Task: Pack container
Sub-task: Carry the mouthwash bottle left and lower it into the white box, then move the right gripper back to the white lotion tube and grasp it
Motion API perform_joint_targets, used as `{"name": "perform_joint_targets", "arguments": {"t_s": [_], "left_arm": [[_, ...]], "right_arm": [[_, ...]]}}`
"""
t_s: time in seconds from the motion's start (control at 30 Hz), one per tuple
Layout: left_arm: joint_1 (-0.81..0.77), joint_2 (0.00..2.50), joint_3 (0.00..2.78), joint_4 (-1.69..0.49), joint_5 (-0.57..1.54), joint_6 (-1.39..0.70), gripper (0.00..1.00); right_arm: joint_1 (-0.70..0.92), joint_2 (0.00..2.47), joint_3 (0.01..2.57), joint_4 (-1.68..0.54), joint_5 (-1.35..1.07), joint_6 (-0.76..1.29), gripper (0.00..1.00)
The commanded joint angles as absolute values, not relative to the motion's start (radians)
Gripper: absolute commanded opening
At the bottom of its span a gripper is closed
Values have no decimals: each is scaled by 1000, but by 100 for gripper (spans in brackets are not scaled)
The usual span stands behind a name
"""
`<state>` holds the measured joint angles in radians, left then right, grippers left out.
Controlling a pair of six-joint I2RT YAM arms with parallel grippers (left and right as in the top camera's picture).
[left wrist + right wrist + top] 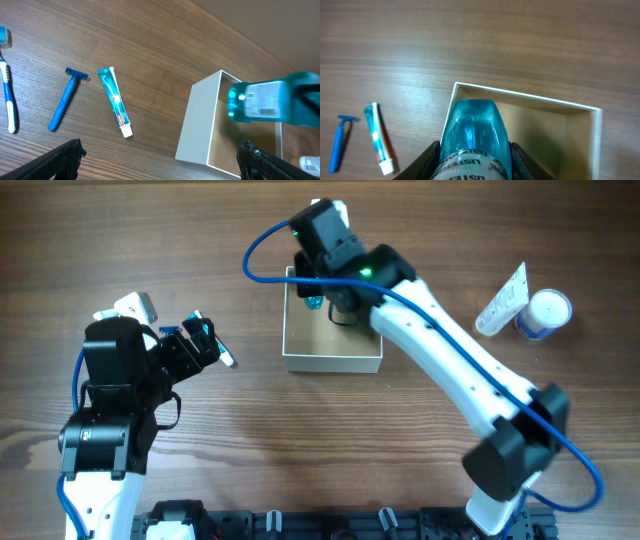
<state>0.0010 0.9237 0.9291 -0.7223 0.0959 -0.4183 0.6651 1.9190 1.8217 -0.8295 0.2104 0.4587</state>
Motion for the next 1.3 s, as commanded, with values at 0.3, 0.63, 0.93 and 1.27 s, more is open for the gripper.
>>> {"name": "perform_joint_targets", "arguments": {"t_s": [0.3, 0.63, 0.93, 1.27], "left_arm": [[-4, 926, 949, -720, 108, -427, 100], [-4, 926, 949, -727, 108, -427, 100], [-4, 926, 949, -727, 108, -427, 100], [-4, 926, 949, -727, 108, -427, 100]], "right_arm": [[662, 2075, 1831, -769, 179, 526, 4], [663, 2075, 1831, -768, 179, 522, 74], [658, 1905, 1833, -823, 255, 461, 88], [291, 1515, 1832, -1113, 313, 374, 100]]}}
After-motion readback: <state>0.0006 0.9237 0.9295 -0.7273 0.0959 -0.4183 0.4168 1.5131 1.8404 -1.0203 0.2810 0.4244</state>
